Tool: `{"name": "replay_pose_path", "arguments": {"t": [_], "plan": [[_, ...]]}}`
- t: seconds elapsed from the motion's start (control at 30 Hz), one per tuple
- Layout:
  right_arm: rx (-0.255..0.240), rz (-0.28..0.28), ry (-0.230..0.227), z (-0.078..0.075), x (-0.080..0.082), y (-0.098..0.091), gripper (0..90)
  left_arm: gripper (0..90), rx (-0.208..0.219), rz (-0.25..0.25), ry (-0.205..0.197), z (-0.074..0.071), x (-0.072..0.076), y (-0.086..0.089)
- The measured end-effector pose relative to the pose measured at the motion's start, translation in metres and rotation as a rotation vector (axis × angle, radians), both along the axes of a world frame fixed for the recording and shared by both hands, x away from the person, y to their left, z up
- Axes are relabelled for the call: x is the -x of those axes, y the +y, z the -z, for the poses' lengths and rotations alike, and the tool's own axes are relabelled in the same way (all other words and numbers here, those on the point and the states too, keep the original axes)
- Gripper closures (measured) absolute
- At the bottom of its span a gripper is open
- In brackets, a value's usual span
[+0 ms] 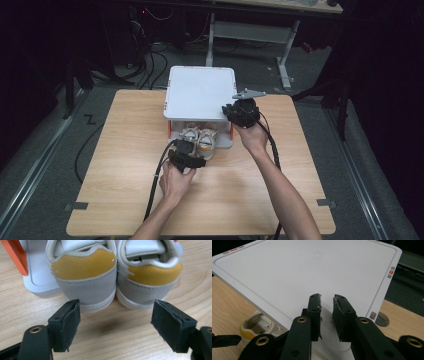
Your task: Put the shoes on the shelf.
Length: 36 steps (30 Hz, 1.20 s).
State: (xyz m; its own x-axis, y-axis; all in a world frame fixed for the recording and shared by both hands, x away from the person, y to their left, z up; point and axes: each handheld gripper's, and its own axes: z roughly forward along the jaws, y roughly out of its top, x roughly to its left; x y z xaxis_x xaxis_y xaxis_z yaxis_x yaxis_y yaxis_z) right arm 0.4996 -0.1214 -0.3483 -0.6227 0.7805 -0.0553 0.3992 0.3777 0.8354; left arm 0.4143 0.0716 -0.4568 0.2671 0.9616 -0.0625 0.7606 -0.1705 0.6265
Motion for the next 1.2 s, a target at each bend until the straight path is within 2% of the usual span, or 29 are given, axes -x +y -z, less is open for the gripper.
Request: {"name": "replay_pose_path", "arguments": {"t": [0.23,0.4,0.5,0.63,0.8,0.93,1.2], "plan": [[-0.003,-0.002,0.002,0.0,0.0,0.0,76.8,23.5,0.017,-0.018,-0.007,0.001,-0.005,-0.004],[-0.002,-0.005,-0.001,0.0,0.001,0.0,77.3,24.3,0.046,-0.033,-0.006,0.001,-0.013,-0.006],[-0.006,-0.007,0.001,0.0,0.001,-0.001,78.0,24.6,0.056,-0.044,-0.023,0.003,-0.017,-0.008],[-0.007,-0.011,0.01,0.0,0.001,-0.001,78.5,24.5,0.045,-0.047,-0.034,0.004,-0.022,-0.011],[-0.003,-0.012,0.014,-0.001,0.001,-0.002,79.0,25.0,0.059,-0.067,-0.035,0.005,-0.033,-0.014],[-0.005,-0.018,0.019,-0.001,0.001,-0.003,79.3,25.9,0.089,-0.097,-0.063,0.009,-0.04,-0.017],[-0.008,-0.019,0.02,-0.001,0.001,-0.003,79.3,26.3,0.097,-0.122,-0.085,0.013,-0.05,-0.021]]}}
